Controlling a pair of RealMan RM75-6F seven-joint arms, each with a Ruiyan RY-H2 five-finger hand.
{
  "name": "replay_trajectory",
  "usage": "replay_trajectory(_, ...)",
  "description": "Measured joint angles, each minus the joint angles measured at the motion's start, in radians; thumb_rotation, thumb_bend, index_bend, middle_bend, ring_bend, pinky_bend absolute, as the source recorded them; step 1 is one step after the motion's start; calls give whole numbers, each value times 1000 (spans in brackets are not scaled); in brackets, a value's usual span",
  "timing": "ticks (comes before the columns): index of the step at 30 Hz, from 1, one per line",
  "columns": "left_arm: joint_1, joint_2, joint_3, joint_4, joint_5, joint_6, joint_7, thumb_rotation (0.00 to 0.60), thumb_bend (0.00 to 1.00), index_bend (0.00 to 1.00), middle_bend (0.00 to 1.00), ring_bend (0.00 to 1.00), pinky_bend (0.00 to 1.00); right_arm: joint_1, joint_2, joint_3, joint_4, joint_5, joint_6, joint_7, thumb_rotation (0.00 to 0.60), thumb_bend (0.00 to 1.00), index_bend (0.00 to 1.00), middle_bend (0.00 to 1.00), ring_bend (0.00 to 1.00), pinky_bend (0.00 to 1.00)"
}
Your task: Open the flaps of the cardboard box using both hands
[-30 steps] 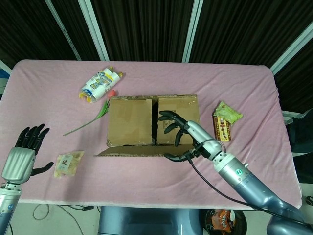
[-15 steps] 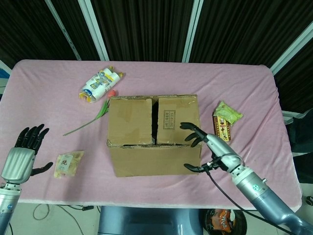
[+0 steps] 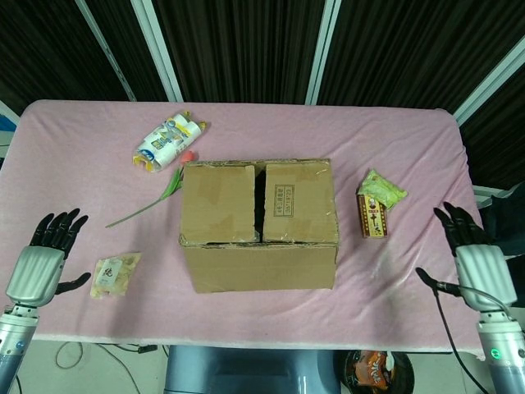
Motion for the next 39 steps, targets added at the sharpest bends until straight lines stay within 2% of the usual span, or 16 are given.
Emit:
replay_trajectory(5, -25, 33, -6, -54, 5, -32, 16, 600, 180, 0, 0, 0, 0, -49, -71, -30, 118, -1, 74, 14, 513, 263, 0, 0, 0, 212)
replay_trajectory(9, -77, 89, -26, -121, -3, -111, 41, 600, 370, 0, 0, 0, 9, -52, -109, -34, 184, -10, 91, 74, 536, 264, 0, 0, 0, 212)
replay_trajectory(11, -111, 121, -38, -157, -16, -168, 57, 600, 419, 0, 0, 0, 25, -49, -126, -35, 216, -21, 100, 88, 540, 263, 0, 0, 0, 212)
replay_trajectory(17, -308, 222, -117, -239, -57, -432, 109, 600, 502, 0, 0, 0, 63, -43, -161, -38, 275, -50, 132, 115, 541, 263, 0, 0, 0, 212)
replay_trajectory(22, -528, 251, -195, -231, -90, -686, 115, 600, 684, 0, 38, 22, 116, -42, -171, -36, 294, -50, 144, 142, 549, 263, 0, 0, 0, 212)
replay_trajectory(24, -620, 247, -225, -211, -105, -787, 96, 600, 746, 2, 75, 52, 143, -40, -176, -36, 301, -55, 149, 151, 551, 264, 0, 0, 0, 212)
replay_trajectory(28, -775, 207, -271, -145, -122, -924, 55, 600, 851, 57, 175, 140, 215, -38, -183, -40, 314, -62, 154, 161, 554, 263, 0, 0, 0, 212)
replay_trajectory(33, -890, 99, -294, -44, -115, -978, 45, 600, 895, 90, 222, 181, 255, -34, -187, -46, 322, -61, 151, 174, 557, 264, 0, 0, 0, 212)
replay_trajectory(39, -983, -16, -291, 57, -124, -1014, 64, 600, 950, 135, 291, 240, 314, -31, -188, -51, 325, -61, 148, 181, 560, 263, 0, 0, 0, 212)
